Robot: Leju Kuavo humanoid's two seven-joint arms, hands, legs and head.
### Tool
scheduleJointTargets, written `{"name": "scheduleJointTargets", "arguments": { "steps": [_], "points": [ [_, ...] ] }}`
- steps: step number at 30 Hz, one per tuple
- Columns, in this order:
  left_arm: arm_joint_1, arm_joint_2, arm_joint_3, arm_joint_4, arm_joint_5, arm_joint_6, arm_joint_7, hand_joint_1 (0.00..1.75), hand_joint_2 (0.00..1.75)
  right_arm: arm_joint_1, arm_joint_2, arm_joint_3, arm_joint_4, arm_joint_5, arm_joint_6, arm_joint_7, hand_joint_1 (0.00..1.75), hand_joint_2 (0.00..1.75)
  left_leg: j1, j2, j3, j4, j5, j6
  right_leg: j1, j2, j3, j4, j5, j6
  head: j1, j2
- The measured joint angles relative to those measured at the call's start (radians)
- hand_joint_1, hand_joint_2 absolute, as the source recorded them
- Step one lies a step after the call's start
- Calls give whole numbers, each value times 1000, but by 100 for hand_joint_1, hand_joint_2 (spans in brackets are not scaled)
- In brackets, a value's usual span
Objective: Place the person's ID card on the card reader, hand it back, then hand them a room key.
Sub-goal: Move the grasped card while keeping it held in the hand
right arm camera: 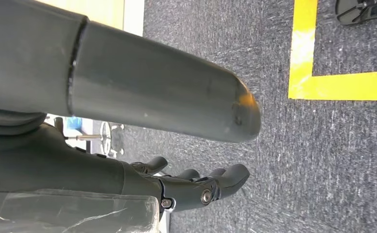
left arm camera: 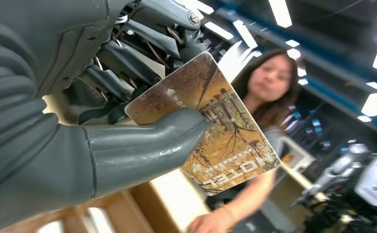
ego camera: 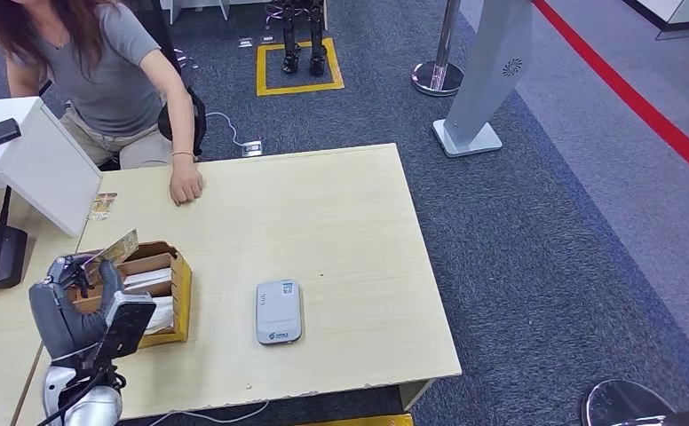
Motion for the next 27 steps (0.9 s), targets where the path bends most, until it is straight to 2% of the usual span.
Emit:
{"name": "scheduleJointTargets", "arguments": {
  "steps": [4,9,12,14,16,17,19,27],
  "points": [
    [-20,0,-39,6,-106,33,29,175,175,-2,0,0,0,13,2,0,0,175,0,0,0,0,0,0,0,0,0,0,0,0,0,0],
    [-22,0,-42,7,-126,37,34,175,175,-2,0,0,0,16,2,0,0,175,0,0,0,0,0,0,0,0,0,0,0,0,0,0],
    [-39,0,-70,22,-243,52,73,175,175,-4,1,0,0,29,6,0,0,175,0,0,0,0,0,0,0,0,0,0,0,0,0,0],
    [-89,1,-170,95,-485,42,185,175,175,-8,1,0,-2,57,14,3,0,175,0,0,0,0,0,0,0,0,0,0,0,0,0,0],
    [-167,1,-326,228,-738,-22,328,175,175,-11,1,0,-4,82,25,10,0,175,0,0,0,1,0,0,0,0,0,0,0,0,0,0],
    [-197,2,-383,283,-796,-55,369,175,175,-11,1,0,-5,86,28,13,0,175,0,0,0,1,0,0,0,0,0,0,0,0,0,0],
    [-226,2,-441,344,-826,-83,395,175,175,-11,1,0,-5,88,32,16,0,175,0,0,0,1,0,0,0,0,0,0,0,0,0,0],
    [-276,0,-547,472,-859,-111,420,175,175,-12,1,0,-5,91,32,19,0,175,0,0,0,0,0,0,0,0,0,0,0,0,0,0]
  ]
}}
